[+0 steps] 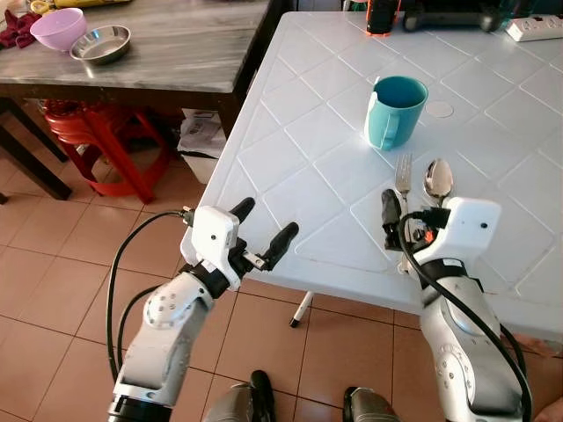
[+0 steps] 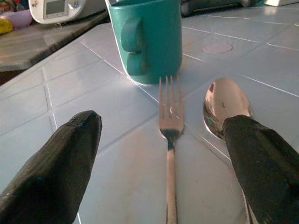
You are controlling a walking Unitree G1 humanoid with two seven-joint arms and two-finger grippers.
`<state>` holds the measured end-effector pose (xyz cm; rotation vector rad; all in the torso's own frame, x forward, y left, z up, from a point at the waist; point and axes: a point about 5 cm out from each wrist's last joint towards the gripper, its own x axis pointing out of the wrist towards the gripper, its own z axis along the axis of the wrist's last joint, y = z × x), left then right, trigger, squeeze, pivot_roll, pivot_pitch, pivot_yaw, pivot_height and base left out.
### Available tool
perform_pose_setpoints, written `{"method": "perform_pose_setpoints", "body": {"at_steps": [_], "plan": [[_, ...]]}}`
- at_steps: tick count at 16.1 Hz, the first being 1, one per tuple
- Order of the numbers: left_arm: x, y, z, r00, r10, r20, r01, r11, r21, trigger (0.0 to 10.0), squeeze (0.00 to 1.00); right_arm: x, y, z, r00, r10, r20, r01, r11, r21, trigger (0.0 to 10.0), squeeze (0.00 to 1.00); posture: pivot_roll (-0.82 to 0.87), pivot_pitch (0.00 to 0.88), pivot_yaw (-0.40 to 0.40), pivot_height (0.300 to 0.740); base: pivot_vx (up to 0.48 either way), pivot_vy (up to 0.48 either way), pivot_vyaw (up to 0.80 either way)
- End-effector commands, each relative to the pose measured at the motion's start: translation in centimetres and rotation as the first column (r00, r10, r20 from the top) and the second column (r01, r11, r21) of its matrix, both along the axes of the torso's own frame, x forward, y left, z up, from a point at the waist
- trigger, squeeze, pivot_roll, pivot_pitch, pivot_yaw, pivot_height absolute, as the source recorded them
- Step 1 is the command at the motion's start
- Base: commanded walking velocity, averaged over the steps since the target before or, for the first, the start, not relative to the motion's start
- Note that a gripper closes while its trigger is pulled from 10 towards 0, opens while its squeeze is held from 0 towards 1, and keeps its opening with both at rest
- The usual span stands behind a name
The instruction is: Setting the table
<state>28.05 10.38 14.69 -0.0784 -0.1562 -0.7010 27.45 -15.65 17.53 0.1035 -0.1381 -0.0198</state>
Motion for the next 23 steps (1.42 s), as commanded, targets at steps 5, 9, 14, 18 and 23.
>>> {"method": "perform_pose_setpoints", "body": {"at_steps": [5,9,14,18,23], "plan": [[-0.4,0.2,-0.3,0.999,-0.036,0.026,0.034,0.998,0.059,10.0,0.00,1.1,1.0,-0.5,0.997,0.034,-0.065,-0.026,0.992,0.121,10.0,0.00,-0.16,0.225,0.112,0.740,0.000,0.000,0.00],[-0.3,0.5,0.2,0.993,-0.004,0.120,-0.006,0.997,0.083,10.0,0.00,0.9,1.3,-1.5,0.989,0.033,-0.144,-0.009,0.986,0.168,10.0,0.00,-0.16,0.231,0.110,0.740,0.000,0.000,0.00],[-0.7,0.1,-0.1,0.986,-0.079,0.146,0.061,0.990,0.127,10.0,0.00,1.1,1.4,-2.0,0.980,0.032,-0.195,0.008,0.980,0.201,10.0,0.00,-0.15,0.233,0.112,0.740,0.000,0.000,0.00],[-1.1,-0.1,-0.4,0.975,-0.141,0.171,0.108,0.977,0.185,10.0,0.00,1.2,1.0,-2.1,0.973,0.016,-0.229,0.028,0.982,0.187,10.0,0.00,-0.15,0.233,0.112,0.740,0.000,0.000,0.00],[-0.4,0.1,0.1,0.971,-0.120,0.207,0.080,0.978,0.193,10.0,0.00,1.1,0.7,-2.8,0.958,0.008,-0.288,0.045,0.983,0.176,10.0,0.00,-0.16,0.232,0.110,0.740,0.000,0.000,0.00]]}}
